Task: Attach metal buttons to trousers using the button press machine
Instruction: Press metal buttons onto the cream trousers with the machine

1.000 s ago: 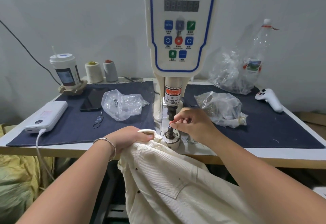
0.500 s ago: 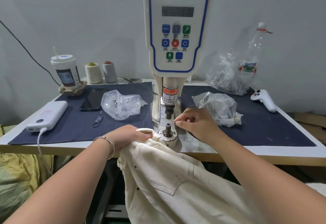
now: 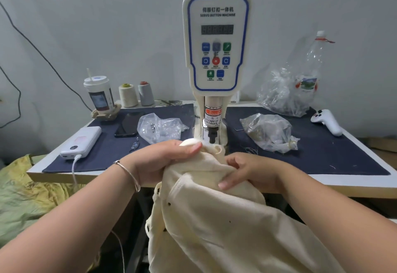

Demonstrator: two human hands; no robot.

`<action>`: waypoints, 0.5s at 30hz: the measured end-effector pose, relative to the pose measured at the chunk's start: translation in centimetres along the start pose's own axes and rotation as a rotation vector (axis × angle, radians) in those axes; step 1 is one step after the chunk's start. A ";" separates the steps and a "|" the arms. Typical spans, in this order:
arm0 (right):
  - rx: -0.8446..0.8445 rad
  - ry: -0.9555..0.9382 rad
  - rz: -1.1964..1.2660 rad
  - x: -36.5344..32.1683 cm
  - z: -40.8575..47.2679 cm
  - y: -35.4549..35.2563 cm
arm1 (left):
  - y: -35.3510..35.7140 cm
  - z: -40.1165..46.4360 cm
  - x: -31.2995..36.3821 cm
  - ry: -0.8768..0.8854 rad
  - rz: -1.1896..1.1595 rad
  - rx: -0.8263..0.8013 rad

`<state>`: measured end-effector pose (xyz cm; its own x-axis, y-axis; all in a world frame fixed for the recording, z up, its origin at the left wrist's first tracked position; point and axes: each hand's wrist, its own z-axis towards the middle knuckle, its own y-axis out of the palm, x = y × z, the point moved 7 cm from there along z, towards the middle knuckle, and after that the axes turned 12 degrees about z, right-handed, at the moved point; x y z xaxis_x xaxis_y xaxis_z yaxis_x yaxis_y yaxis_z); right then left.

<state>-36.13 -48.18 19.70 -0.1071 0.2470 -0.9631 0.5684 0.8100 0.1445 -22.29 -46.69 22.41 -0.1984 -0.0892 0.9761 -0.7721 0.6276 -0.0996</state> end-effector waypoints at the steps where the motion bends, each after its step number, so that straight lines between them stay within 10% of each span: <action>1: 0.008 0.029 0.010 0.0 -0.4 -0.7 | 0.0 -0.1 0.2 -0.007 0.029 -0.022; 15: 0.196 0.048 0.309 0.7 -0.2 -6.2 | -1.5 1.3 -5.3 -0.045 -0.070 -0.037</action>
<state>-39.93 -52.94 18.18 0.0584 0.4925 -0.8684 0.7248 0.5772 0.3761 -20.88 -48.22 17.17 -0.1722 -0.1682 0.9706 -0.7623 0.6468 -0.0232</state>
